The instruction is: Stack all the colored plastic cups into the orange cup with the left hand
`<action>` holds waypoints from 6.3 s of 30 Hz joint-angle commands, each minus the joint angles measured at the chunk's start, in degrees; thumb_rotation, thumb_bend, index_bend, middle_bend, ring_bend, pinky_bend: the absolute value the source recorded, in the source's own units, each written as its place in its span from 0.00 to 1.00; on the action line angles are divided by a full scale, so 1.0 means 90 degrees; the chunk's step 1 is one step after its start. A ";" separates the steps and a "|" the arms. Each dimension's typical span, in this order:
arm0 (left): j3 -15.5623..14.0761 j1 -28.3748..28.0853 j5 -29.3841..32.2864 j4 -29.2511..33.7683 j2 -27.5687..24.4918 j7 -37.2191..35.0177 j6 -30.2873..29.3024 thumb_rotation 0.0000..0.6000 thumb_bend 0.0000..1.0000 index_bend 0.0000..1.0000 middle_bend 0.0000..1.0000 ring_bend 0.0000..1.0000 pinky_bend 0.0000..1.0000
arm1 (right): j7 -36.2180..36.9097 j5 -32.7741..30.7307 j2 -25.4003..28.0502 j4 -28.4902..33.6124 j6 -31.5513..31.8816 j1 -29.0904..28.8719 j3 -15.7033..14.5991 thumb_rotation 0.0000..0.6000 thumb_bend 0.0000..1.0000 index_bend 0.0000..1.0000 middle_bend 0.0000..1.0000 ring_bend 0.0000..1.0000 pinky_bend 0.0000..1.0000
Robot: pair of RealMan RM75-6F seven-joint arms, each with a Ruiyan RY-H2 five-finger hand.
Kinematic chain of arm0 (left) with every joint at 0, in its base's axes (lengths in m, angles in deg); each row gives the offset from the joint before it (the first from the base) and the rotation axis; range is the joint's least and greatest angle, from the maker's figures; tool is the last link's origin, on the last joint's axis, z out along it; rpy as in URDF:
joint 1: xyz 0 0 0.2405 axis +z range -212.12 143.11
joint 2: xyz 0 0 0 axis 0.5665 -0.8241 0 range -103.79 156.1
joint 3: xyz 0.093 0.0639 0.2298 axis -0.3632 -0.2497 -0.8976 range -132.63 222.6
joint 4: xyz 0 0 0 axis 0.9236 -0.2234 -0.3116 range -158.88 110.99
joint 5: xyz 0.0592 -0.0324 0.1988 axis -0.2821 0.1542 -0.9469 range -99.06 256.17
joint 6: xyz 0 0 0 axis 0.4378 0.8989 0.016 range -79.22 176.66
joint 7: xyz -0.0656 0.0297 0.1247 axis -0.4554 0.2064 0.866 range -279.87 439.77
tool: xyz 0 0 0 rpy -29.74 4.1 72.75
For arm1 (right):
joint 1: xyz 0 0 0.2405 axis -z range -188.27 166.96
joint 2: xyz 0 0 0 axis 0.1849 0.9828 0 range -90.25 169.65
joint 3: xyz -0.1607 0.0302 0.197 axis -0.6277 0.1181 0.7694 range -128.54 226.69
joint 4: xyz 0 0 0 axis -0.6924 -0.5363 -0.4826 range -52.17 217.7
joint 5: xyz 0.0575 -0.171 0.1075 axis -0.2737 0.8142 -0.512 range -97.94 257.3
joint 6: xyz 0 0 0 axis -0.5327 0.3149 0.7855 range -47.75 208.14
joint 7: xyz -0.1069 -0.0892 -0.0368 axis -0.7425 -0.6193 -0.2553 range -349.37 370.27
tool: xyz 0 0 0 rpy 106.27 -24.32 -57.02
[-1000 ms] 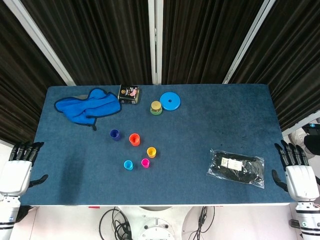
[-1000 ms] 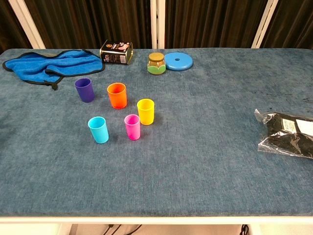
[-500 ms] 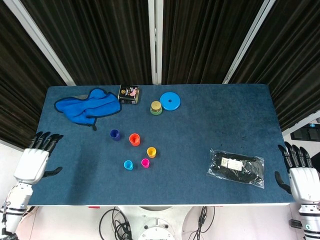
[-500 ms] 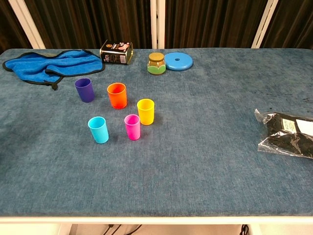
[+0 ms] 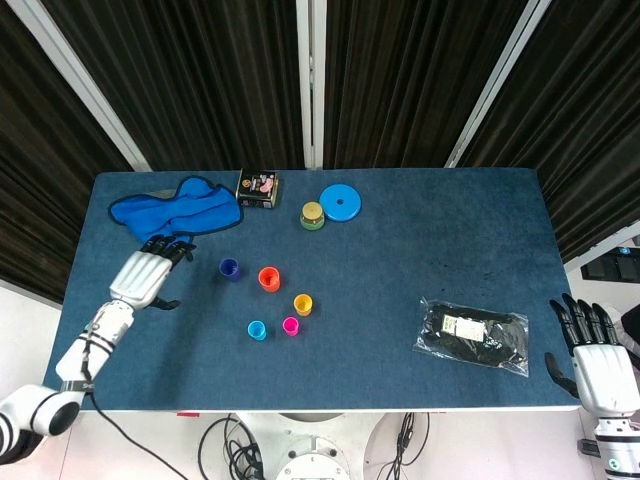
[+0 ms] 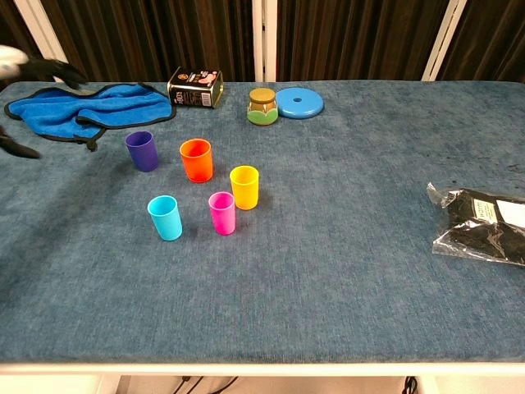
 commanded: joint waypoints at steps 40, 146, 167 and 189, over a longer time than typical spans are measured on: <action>-0.0214 -0.1269 0.0179 -0.2502 0.2029 -0.0741 0.0635 1.00 0.27 0.38 0.35 0.35 0.17 | 0.0230 -0.0181 0.0155 0.0005 -0.0100 0.0066 0.0068 1.00 0.33 0.00 0.00 0.00 0.00; -0.0192 -0.1768 0.0058 0.0733 0.1400 0.0912 -0.0181 1.00 0.26 0.29 0.31 0.31 0.18 | 0.0537 -0.0326 0.0179 -0.0115 -0.0260 0.0054 0.0108 1.00 0.33 0.00 0.00 0.00 0.00; -0.0320 -0.2276 -0.0131 -0.0731 0.2307 0.0577 0.0438 1.00 0.23 0.29 0.31 0.31 0.18 | 0.0878 -0.0331 0.0194 -0.0354 -0.0182 0.0130 0.0106 1.00 0.33 0.00 0.00 0.00 0.00; -0.0322 -0.2461 0.0127 -0.0802 0.2349 0.0740 0.0761 1.00 0.23 0.32 0.33 0.31 0.19 | 0.0967 -0.0399 0.0168 -0.0450 -0.0314 0.0100 0.0111 1.00 0.33 0.00 0.00 0.00 0.00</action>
